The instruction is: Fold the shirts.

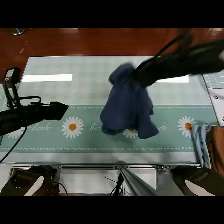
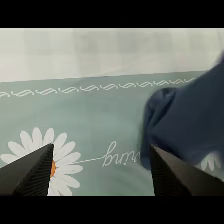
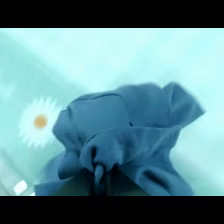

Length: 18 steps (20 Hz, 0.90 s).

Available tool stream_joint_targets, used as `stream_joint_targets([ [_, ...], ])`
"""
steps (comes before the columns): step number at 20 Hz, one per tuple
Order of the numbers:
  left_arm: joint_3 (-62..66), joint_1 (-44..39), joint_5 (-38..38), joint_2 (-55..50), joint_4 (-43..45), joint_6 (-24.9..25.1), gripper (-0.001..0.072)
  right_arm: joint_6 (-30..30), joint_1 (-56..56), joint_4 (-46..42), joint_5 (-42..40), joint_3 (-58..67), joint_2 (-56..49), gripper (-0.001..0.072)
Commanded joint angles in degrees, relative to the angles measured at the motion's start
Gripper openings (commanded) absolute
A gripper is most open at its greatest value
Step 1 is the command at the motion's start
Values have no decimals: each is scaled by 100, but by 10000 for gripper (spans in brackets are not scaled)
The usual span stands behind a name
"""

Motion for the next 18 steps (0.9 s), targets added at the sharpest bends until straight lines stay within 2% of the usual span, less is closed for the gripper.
stream_joint_targets([
  [1,0,15,17,-98,2,-50,705,424,767,671,-1051,-1373,-568,21],
  [2,0,13,17,-127,0,-50,705,407,914,957,-1062,-1386,-852,31],
  [3,0,11,9,-157,-28,-52,705,376,1014,1231,-1095,-1386,-1071,225],
  [4,0,7,-13,-203,-144,-48,705,210,1036,1478,-1069,-1384,-1202,498],
  [5,0,0,-46,-264,-295,-28,705,13,960,1644,-968,-1384,-1241,636],
  [9,4,-122,-468,-636,-452,11,706,-179,-446,1394,50,-1217,-743,633],
  [13,-31,872,-511,-1207,-538,44,705,144,-2695,131,273,-1576,365,632],
  [14,-105,1191,-555,-1451,-979,269,705,186,-3193,164,162,-1921,647,631],
  [15,-240,1429,-595,-1744,-1836,778,705,199,-3550,269,4,-2326,898,630],
  [18,-721,1464,-540,-2715,-4441,2669,705,81,-3995,717,-372,-3687,1462,625],
])
